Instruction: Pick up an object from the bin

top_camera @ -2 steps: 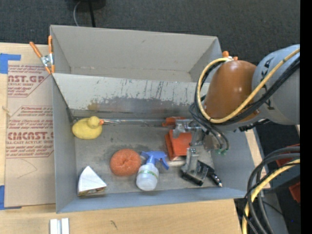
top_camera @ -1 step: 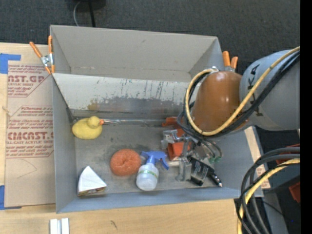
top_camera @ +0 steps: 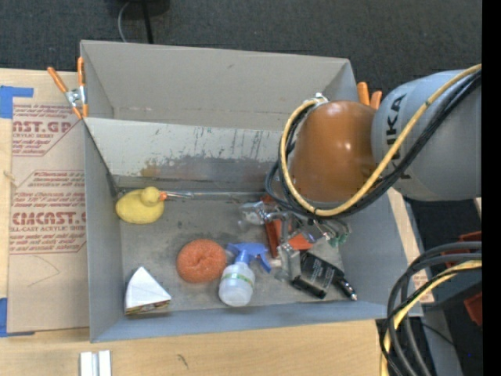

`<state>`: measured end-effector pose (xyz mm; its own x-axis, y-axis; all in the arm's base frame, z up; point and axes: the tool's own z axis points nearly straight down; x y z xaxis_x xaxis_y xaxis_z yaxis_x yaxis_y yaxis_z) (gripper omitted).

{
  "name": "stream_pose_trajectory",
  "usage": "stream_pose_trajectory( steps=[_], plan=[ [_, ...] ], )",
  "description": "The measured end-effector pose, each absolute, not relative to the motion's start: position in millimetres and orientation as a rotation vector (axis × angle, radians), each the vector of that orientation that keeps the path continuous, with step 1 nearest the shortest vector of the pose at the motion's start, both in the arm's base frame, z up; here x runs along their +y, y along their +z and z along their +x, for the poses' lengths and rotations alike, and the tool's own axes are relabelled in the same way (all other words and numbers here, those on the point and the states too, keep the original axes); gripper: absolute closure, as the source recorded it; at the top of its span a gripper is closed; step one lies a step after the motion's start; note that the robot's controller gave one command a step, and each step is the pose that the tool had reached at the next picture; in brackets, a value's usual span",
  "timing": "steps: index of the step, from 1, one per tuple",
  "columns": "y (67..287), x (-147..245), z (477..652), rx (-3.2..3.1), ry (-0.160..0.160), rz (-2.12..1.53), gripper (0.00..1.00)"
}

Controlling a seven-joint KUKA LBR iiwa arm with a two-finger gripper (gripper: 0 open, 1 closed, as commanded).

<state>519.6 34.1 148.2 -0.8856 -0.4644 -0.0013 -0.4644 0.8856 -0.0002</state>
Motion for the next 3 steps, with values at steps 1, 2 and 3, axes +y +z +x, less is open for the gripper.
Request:
stream_pose_trajectory(
  steps=[1,2,3],
  plan=[
    [152.4,26.6,506.8,2.936,0.000,-1.119,1.00],
    [152.4,27.4,507.1,2.935,0.002,-1.119,0.00],
    [152.4,27.4,507.1,2.935,0.002,-1.119,0.00]
  ],
)
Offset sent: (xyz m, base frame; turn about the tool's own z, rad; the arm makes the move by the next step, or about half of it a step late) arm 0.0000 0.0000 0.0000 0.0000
